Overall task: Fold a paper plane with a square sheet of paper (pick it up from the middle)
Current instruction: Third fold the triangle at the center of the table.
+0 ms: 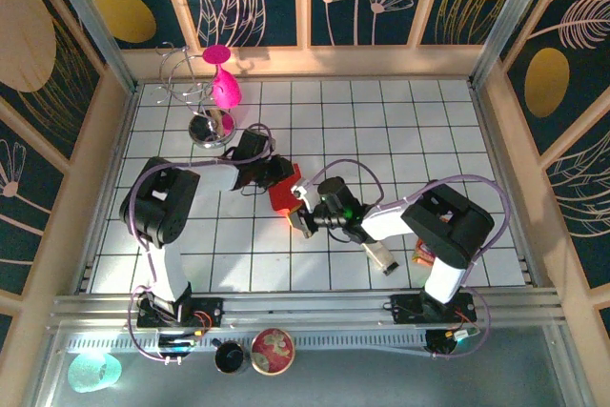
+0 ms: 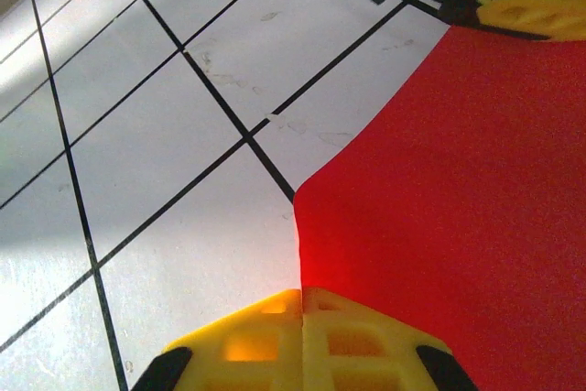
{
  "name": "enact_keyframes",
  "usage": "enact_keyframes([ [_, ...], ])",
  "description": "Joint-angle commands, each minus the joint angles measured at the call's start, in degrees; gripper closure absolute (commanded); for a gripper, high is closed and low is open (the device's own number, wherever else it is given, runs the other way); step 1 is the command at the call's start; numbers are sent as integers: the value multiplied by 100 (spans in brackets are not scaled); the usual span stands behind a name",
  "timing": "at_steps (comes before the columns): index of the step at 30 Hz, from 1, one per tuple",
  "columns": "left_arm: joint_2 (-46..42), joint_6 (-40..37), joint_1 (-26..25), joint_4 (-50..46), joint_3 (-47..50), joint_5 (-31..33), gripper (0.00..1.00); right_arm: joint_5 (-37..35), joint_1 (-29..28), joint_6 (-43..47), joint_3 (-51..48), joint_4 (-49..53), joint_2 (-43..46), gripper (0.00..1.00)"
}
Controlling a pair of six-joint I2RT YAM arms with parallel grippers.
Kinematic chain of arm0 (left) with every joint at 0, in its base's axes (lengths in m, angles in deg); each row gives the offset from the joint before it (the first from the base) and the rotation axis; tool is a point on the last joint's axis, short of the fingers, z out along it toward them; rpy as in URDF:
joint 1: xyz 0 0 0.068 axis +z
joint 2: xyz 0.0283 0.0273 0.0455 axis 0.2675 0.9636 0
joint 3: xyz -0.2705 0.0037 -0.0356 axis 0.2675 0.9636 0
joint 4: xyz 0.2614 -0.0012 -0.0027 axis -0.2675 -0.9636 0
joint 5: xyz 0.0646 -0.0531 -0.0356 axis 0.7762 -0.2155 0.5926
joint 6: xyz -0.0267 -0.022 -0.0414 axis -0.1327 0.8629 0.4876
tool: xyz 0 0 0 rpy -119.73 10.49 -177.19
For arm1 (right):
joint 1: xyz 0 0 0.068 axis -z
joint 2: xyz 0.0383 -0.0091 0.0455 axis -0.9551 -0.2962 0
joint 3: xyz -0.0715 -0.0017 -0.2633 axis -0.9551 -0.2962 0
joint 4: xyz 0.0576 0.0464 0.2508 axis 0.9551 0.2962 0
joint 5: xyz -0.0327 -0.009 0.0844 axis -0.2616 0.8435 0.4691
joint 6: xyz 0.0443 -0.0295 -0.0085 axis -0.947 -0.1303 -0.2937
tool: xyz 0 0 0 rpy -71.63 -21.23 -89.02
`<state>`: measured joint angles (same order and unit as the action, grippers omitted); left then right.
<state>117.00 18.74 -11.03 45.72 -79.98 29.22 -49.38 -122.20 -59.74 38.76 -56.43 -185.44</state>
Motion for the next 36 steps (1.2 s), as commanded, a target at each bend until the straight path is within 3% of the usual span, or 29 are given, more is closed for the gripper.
enact_keyframes([
  [1,204,-298,-27,-385,-291,-35,79,253,154,-409,-81,-348,58,100],
  [8,523,-487,-25,-604,-448,-203,79,366,464,-960,-79,-607,-15,100],
  [36,635,-655,-26,-722,-465,-299,83,-382,610,-1212,332,98,-449,100],
])
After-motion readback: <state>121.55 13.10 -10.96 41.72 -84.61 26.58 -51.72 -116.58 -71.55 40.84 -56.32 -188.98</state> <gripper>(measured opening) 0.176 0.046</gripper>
